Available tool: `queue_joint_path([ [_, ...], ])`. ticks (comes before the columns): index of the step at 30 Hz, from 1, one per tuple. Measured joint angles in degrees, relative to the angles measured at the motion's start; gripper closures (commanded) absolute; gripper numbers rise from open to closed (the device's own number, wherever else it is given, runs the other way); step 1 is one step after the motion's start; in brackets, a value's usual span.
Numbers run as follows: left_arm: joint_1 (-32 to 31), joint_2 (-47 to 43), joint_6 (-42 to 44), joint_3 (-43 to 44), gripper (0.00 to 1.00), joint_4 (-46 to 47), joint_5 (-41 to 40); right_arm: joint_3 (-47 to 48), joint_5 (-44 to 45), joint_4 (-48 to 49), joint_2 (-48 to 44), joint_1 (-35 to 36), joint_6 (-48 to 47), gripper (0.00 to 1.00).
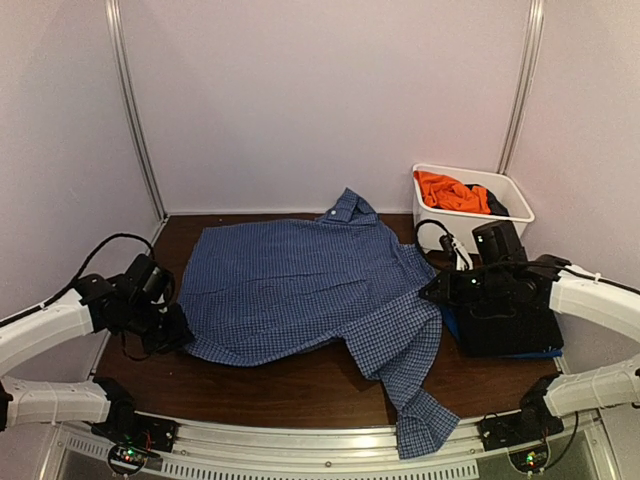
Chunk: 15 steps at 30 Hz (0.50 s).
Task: Fold and stack the mixed laundry pile
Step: Pick up the flattened shirt from the center of the board.
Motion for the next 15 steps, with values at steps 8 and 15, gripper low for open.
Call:
queue_joint_path([
  [8,0.07,0.07,1.49,-4.28,0.43,7.04,4.31,2.69,-0.07,0.94,2.54,-2.23,-1.68,1.00],
  [15,-0.63,-3.72,2.23,-6.91,0.38,9.53,7.45,2.95,-0.74,2.93,6.93,-3.61,-2.25,1.00],
])
